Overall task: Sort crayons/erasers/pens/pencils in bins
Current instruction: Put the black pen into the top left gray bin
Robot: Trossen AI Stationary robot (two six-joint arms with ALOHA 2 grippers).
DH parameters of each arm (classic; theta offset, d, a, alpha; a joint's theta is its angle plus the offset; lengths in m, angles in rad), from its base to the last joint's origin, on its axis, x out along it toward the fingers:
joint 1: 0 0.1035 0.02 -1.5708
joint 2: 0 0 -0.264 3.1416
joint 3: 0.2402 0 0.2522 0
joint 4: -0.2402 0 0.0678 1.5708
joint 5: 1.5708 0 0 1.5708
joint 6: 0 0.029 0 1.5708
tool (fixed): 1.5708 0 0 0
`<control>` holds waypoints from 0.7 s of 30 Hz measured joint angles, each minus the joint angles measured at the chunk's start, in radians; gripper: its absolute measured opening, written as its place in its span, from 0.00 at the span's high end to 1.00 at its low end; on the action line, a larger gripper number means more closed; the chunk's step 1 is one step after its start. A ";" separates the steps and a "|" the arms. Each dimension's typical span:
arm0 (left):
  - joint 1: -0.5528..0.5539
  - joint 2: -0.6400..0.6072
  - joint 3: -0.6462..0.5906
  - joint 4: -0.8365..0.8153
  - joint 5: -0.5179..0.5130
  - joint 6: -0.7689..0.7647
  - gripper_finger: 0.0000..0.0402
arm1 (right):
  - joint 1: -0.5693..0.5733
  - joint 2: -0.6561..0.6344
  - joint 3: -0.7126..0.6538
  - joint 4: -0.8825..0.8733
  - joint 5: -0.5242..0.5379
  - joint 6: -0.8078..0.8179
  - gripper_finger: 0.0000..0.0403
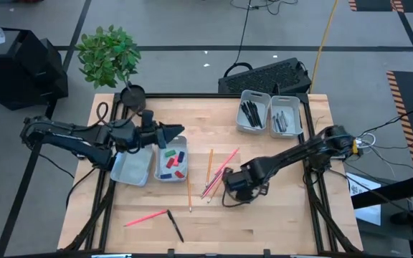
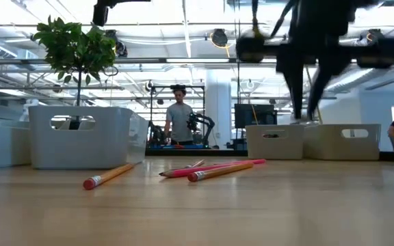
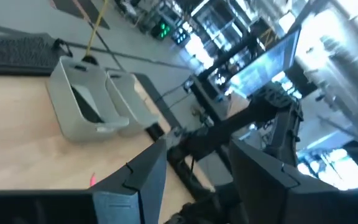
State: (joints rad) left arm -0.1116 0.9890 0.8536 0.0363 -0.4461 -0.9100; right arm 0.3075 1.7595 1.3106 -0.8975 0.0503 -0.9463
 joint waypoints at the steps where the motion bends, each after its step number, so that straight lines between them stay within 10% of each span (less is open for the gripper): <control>1: 0.010 0.000 0.000 0.009 0.000 0.001 0.56 | -0.007 -0.028 0.000 -0.021 0.020 -0.013 0.95; 13: 0.080 0.000 0.000 0.044 0.000 -0.012 0.56 | -0.372 -0.261 0.002 -0.052 0.293 -0.323 0.95; 21: 0.080 0.000 0.000 0.042 0.007 -0.011 0.56 | -0.734 -0.229 0.002 0.113 0.276 -0.604 0.95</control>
State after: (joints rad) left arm -0.0319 0.9890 0.8536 0.0782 -0.4389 -0.9213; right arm -0.4270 1.5306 1.3128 -0.7848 0.3264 -1.5498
